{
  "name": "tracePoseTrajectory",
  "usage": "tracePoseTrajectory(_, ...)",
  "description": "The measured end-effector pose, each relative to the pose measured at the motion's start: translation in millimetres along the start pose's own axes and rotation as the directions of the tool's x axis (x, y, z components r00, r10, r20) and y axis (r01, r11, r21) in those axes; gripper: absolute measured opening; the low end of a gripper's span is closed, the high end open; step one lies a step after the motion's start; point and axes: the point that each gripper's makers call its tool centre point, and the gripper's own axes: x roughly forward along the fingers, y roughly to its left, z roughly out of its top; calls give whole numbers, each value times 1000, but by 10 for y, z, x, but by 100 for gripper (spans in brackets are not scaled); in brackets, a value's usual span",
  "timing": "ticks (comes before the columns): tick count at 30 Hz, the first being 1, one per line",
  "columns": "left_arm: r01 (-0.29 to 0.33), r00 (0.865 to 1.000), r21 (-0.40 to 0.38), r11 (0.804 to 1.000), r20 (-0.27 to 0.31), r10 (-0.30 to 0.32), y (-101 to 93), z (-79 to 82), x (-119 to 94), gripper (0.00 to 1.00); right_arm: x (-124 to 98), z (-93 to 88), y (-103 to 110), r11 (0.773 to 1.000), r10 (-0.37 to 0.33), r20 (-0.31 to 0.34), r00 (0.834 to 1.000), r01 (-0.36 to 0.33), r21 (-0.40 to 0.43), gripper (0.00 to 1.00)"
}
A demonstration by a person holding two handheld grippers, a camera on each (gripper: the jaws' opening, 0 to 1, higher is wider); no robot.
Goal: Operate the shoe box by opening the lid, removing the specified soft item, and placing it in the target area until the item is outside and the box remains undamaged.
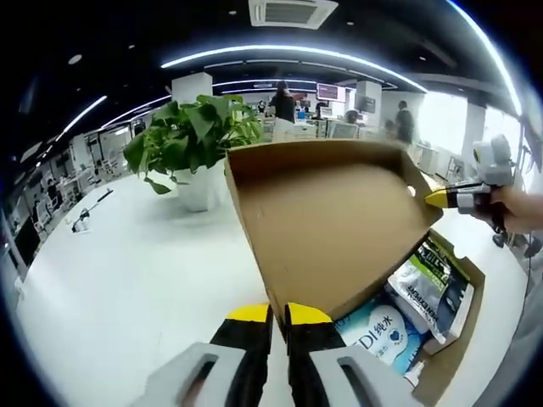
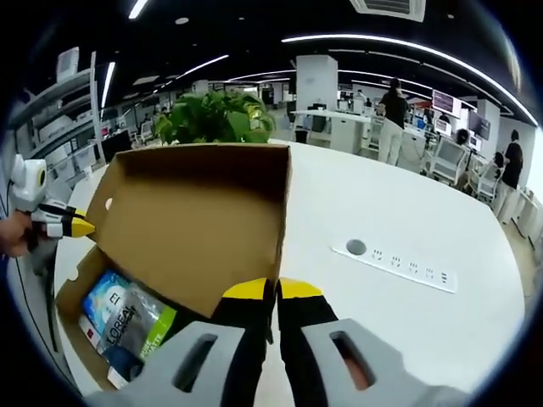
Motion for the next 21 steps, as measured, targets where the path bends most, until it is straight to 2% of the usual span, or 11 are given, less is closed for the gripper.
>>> tracePoseTrajectory(15,6,999,-12,1000,-51,-6,71,-66,208,7,140,-101,9,999,4,-50,999,-2,32,2)
tracePoseTrajectory(21,7,995,-40,999,-96,-11,76,-139,286,8,207,-197,7,998,3,-79,997,2,66,3)
